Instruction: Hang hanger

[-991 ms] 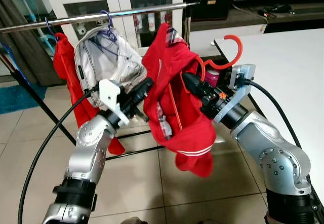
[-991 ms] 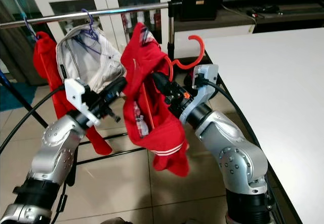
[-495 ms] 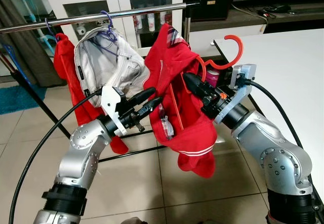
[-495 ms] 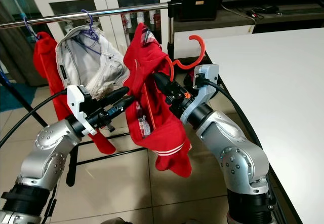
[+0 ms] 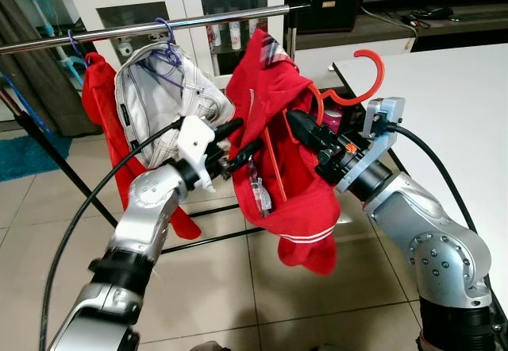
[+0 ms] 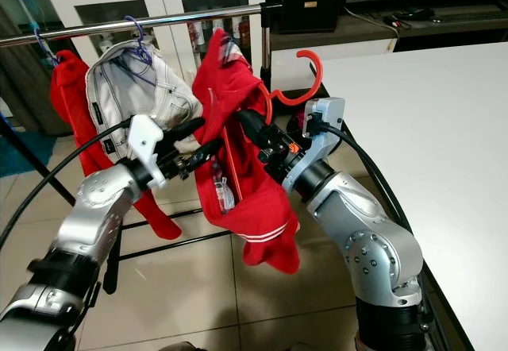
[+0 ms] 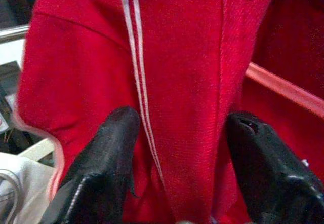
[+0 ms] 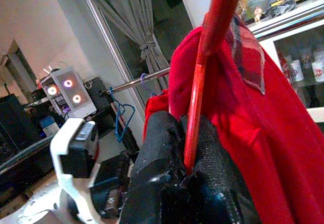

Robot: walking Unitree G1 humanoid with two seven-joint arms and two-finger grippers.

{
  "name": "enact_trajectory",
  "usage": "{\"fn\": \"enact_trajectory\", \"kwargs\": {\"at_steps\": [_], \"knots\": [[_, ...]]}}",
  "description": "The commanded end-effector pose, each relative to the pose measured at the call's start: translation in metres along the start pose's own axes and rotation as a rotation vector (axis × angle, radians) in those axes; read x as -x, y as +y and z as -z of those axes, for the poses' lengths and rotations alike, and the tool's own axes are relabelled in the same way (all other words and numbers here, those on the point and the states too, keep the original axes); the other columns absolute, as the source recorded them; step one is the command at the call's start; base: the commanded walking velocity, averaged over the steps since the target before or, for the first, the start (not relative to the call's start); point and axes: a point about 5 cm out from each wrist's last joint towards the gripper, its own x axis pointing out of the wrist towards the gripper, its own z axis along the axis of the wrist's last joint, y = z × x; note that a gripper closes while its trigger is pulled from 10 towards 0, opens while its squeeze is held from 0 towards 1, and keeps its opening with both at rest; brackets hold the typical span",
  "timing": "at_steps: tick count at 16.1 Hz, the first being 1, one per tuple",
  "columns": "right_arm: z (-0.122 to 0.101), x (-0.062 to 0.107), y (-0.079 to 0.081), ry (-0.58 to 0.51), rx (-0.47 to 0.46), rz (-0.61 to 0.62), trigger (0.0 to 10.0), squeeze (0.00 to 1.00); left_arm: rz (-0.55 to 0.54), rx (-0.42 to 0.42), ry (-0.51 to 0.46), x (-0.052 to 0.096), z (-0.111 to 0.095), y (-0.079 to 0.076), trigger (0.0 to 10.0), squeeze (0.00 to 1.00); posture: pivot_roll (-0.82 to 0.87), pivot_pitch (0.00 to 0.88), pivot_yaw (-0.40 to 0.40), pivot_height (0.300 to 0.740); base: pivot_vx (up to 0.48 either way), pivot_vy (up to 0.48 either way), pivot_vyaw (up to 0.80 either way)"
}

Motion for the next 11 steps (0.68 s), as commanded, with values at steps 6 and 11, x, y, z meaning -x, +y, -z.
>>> {"fn": "enact_trajectory", "kwargs": {"at_steps": [6, 11], "knots": [[-0.01, -0.001, 0.009, -0.05, 0.025, -0.034, 10.0, 0.0, 0.039, 0.033, 0.019, -0.015, 0.011, -0.006, 0.0, 0.0, -0.1, 0.0, 0.119, 0.74, 0.0, 0.0, 0.0], [-0.009, -0.001, 0.009, -0.051, 0.022, -0.03, 10.0, 0.0, 0.036, 0.041, 0.006, -0.014, 0.013, -0.006, 0.0, 0.0, -0.1, 0.0, 0.119, 0.74, 0.0, 0.0, 0.0]]}}
